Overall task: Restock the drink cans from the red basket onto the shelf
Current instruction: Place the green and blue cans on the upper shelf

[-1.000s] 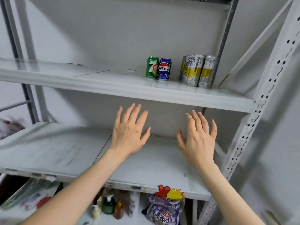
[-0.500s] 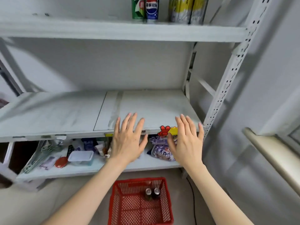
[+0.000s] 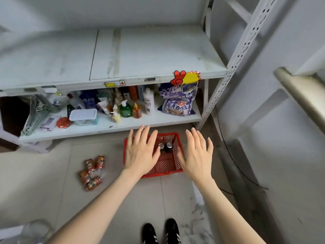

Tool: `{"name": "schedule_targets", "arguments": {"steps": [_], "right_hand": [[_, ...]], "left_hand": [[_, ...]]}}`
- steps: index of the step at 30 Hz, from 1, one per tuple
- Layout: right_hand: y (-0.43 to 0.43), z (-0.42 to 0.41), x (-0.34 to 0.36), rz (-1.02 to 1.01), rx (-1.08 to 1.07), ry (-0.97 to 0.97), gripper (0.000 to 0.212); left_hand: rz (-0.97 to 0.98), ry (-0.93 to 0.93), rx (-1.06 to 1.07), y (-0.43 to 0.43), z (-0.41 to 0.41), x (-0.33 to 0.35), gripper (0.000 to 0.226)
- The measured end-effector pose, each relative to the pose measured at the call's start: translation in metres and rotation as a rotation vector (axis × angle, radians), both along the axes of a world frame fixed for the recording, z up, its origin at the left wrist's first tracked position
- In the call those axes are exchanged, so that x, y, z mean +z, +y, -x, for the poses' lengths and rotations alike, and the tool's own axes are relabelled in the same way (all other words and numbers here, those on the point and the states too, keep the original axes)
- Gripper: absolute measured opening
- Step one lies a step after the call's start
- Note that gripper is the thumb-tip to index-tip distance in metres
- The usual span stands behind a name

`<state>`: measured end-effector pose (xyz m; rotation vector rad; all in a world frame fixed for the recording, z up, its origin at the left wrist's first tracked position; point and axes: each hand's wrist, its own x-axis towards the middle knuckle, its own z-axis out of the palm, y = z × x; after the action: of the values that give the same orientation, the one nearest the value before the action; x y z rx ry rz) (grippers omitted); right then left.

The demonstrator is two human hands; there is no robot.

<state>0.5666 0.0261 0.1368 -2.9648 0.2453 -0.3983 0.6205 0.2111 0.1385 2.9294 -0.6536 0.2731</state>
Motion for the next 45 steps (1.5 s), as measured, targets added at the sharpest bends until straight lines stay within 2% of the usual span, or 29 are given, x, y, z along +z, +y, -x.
{"name": "schedule_targets", "arguments": {"steps": [9, 18, 30, 37, 45], "right_hand": [[-0.004, 0.028, -0.089, -0.053, 0.006, 0.224, 0.066], [-0.005, 0.008, -0.167, -0.092, 0.002, 0.352, 0.062], [-0.04, -0.083, -0.286, -0.173, 0.008, 0.464, 0.067], [-0.062, -0.149, -0.391, -0.237, 0.037, 0.517, 0.073], [-0.048, -0.19, -0.511, -0.373, 0.009, 0.523, 0.074]], "left_hand": [[-0.113, 0.213, -0.002, 0.012, 0.017, -0.088, 0.058], [-0.183, 0.35, -0.018, 0.009, -0.015, -0.168, 0.057], [-0.265, 0.485, -0.007, -0.033, -0.1, -0.284, 0.06], [-0.259, 0.517, 0.03, -0.054, -0.162, -0.386, 0.064], [-0.266, 0.562, 0.012, -0.063, -0.21, -0.51, 0.067]]}}
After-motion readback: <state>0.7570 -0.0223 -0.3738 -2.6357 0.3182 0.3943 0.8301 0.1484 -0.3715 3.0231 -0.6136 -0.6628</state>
